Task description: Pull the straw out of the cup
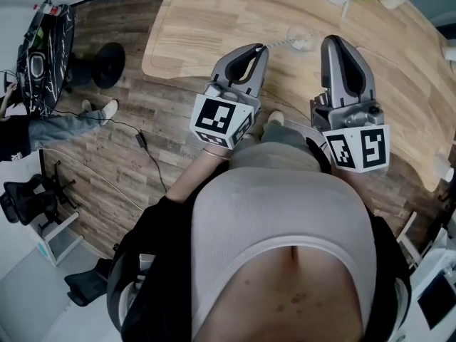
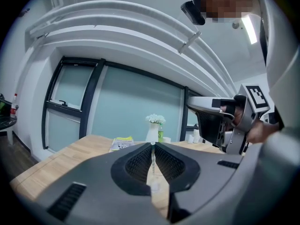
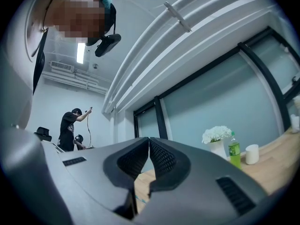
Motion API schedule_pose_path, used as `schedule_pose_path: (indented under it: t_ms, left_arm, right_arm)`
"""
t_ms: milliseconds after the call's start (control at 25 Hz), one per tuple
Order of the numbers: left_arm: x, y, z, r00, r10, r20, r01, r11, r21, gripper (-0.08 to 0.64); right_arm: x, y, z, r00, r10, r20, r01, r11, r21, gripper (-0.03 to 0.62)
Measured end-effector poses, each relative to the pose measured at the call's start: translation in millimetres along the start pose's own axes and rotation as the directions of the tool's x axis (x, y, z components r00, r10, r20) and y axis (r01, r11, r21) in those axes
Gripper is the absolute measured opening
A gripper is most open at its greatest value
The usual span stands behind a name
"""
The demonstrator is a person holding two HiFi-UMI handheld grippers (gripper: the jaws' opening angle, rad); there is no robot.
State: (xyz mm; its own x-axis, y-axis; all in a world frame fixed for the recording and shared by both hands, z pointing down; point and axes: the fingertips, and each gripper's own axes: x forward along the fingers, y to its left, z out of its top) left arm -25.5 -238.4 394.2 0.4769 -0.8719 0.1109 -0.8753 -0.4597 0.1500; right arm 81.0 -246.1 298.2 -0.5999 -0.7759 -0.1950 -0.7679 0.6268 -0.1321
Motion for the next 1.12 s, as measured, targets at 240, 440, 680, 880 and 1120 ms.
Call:
schedule_pose_path:
  t_ms: [240, 440, 680, 880, 1120]
  left_arm:
    - [-4, 0, 4, 1.000, -0.022, 0.000, 0.022, 1.000, 0.004, 0.028]
    - [-9, -2, 4, 1.000, -0.029, 0.001, 0.029, 1.000, 0.003, 0.028]
    - [-11, -3, 7, 0.999, -0.041, 0.003, 0.041, 0.999, 0.012, 0.028]
    - [-16, -3, 8, 0.999, -0.042, 0.003, 0.042, 0.999, 0.015, 0.028]
    - [-19, -4, 13, 0.999, -0.051, 0.002, 0.051, 0.998, 0.024, 0.028]
  right_arm:
    - [-4, 5, 3, 1.000, -0.024, 0.005, 0.024, 1.000, -0.010, 0.031]
    - [-8, 7, 3, 0.999, -0.036, 0.005, 0.036, 0.999, -0.009, 0.031]
    - [-9, 12, 5, 0.999, -0.041, 0.006, 0.041, 0.999, -0.015, 0.031]
    - [-10, 17, 8, 0.999, -0.043, 0.014, 0.043, 0.999, -0.019, 0.031]
    - [-12, 20, 12, 0.998, -0.052, 0.021, 0.053, 0.998, -0.021, 0.031]
